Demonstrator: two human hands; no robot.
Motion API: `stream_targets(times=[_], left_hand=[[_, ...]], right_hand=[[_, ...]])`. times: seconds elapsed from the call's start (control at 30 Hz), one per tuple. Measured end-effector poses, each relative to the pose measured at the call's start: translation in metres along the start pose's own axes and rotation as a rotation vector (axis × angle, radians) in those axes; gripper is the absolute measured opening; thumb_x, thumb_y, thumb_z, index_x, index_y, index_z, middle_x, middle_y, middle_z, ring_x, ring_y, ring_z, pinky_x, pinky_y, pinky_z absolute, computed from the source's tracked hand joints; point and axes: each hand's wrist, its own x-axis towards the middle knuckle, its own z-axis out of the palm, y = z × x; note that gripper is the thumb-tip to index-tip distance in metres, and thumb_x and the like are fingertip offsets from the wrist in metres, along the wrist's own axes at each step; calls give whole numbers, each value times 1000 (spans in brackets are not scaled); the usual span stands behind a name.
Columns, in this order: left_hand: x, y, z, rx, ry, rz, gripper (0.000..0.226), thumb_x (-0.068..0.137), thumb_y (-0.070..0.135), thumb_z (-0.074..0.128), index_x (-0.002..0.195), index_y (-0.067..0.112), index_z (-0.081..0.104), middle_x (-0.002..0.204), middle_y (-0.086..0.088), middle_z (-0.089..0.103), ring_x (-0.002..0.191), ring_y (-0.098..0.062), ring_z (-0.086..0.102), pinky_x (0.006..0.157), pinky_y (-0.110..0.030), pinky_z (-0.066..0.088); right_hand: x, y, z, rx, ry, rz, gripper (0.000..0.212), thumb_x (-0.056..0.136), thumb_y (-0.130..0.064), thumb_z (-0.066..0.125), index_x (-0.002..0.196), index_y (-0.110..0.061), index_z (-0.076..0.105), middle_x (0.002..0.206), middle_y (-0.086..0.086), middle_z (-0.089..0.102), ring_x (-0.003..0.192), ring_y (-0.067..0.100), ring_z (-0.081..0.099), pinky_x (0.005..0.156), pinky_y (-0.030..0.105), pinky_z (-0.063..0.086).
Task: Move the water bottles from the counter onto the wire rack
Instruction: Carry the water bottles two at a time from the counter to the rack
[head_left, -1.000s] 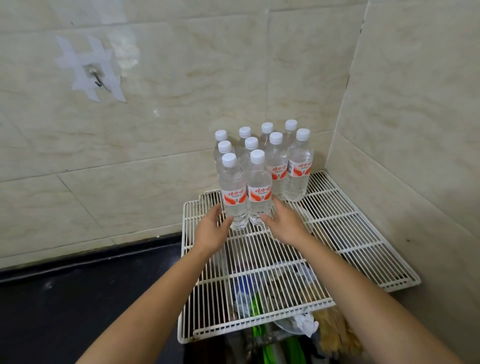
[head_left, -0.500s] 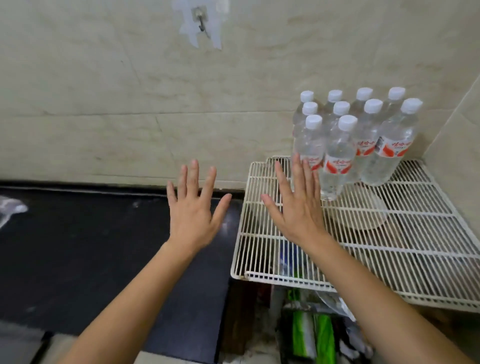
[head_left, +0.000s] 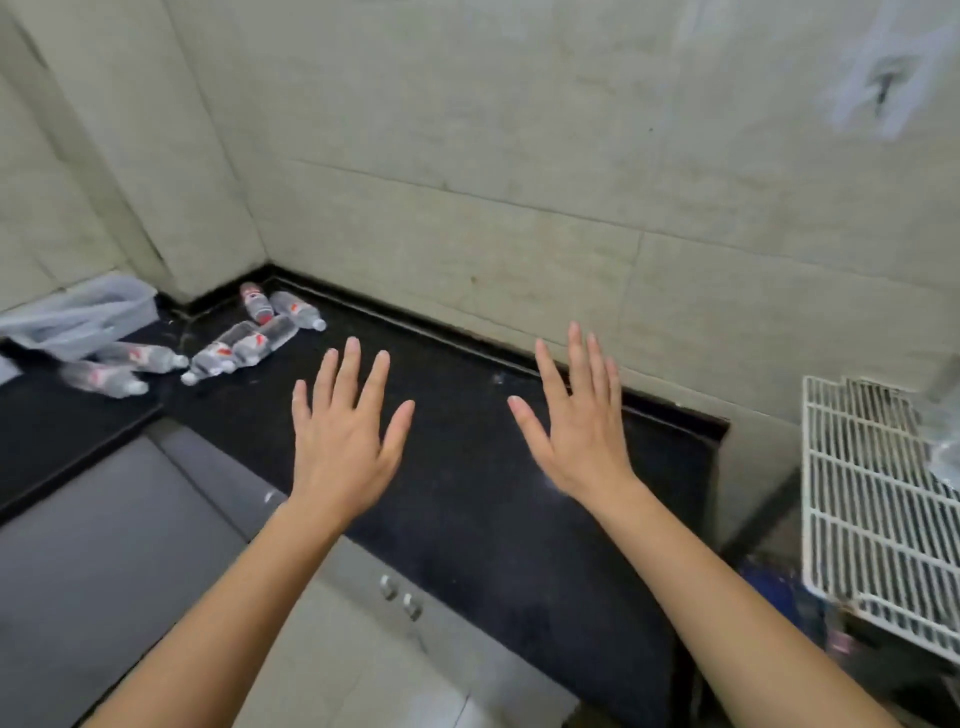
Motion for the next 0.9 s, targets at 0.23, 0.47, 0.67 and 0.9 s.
stream_targets(times=[0.23, 0.47, 0.67, 0.9], left_hand=[[-20, -157, -38, 48, 47, -205, 70, 97, 54, 31, 152, 13, 41, 162, -15, 32, 150, -36, 26, 116, -63, 27], [-13, -254, -25, 82, 34, -326, 69, 95, 53, 34, 152, 14, 40, 163, -17, 27, 150, -37, 26, 116, -60, 25], [47, -343, 13, 162, -10, -313, 64, 96, 44, 48, 151, 13, 41, 162, -18, 27, 149, -39, 27, 113, -63, 29], [175, -438, 72, 220, -183, -295, 67, 94, 39, 60, 153, 16, 37, 161, -18, 30, 149, -38, 28, 113, -62, 30]], right_hand=[[51, -158, 65, 131, -74, -242, 70, 104, -58, 32, 162, -21, 19, 170, 15, 1, 157, 32, -1, 127, 51, 5], [108, -240, 142, 173, -166, -392, 77, 99, -60, 39, 162, -23, 15, 170, 16, -4, 157, 33, -5, 126, 53, 1], [186, -288, 230, 192, -235, -443, 82, 98, -59, 38, 163, -24, 3, 169, 16, -12, 157, 32, -10, 126, 53, 0], [300, -307, 320, 176, -324, -370, 84, 98, -54, 43, 162, -21, 0, 169, 16, -11, 157, 32, -8, 126, 51, 1]])
